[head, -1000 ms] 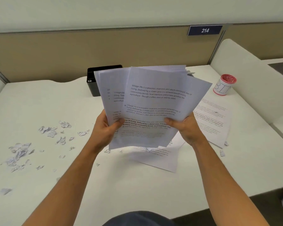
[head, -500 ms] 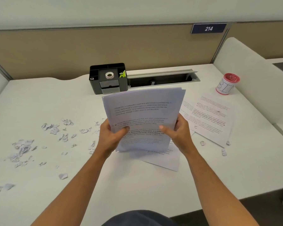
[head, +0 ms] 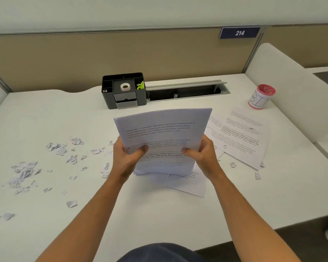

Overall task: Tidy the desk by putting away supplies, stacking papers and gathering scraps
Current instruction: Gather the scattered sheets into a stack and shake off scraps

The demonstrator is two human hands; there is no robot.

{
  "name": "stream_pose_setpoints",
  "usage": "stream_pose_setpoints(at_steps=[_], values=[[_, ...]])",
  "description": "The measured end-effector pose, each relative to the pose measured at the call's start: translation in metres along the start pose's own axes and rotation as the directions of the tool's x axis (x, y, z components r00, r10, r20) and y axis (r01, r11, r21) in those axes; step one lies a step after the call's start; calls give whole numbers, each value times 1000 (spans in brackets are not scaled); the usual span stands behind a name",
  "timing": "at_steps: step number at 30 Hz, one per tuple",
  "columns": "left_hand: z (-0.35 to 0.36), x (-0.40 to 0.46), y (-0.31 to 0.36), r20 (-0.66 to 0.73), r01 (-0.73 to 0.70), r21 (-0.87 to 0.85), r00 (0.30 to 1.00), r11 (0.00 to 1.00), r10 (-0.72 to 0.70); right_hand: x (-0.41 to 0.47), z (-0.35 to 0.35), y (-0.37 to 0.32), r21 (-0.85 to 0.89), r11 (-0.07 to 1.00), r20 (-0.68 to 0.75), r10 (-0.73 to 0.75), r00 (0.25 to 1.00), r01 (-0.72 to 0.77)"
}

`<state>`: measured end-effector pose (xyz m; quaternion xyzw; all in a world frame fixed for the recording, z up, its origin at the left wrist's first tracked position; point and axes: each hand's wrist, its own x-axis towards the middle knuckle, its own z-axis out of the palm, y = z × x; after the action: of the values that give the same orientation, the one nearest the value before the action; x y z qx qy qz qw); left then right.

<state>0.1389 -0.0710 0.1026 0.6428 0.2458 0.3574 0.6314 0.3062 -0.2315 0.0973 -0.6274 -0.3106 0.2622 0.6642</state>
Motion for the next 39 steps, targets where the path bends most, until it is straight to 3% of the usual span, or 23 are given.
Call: stream_pose_setpoints(at_steps=[10, 16, 22, 24, 26, 31, 39], values=[[11, 3, 2, -107, 50, 73, 993, 996, -42, 1, 9, -2, -87, 996, -32, 29, 999, -31], [19, 9, 13, -42, 34, 24, 999, 999, -33, -4, 0, -5, -42, 999, -70, -8, 998, 5], [27, 17, 10, 152, 76, -22, 986, 997, -72, -13, -23, -3, -16, 1000, -131, 11, 991, -13], [30, 20, 3, 142, 99, -35, 985, 994, -93, -18, -37, 1, 16, 1000, -177, 25, 984, -22], [33, 24, -9, 77, 135, 59, 987, 989, -139, -25, -52, 3, 40, 999, -234, 34, 972, -25], [38, 25, -46, -58, 294, 449, 952, 844, -301, -43, -88, 15, 96, 995, -395, 69, 916, -34], [69, 26, -74, -19, 228, 846, 916, 482, -400, -64, -122, 36, 172, 982, -505, 158, 849, -81]])
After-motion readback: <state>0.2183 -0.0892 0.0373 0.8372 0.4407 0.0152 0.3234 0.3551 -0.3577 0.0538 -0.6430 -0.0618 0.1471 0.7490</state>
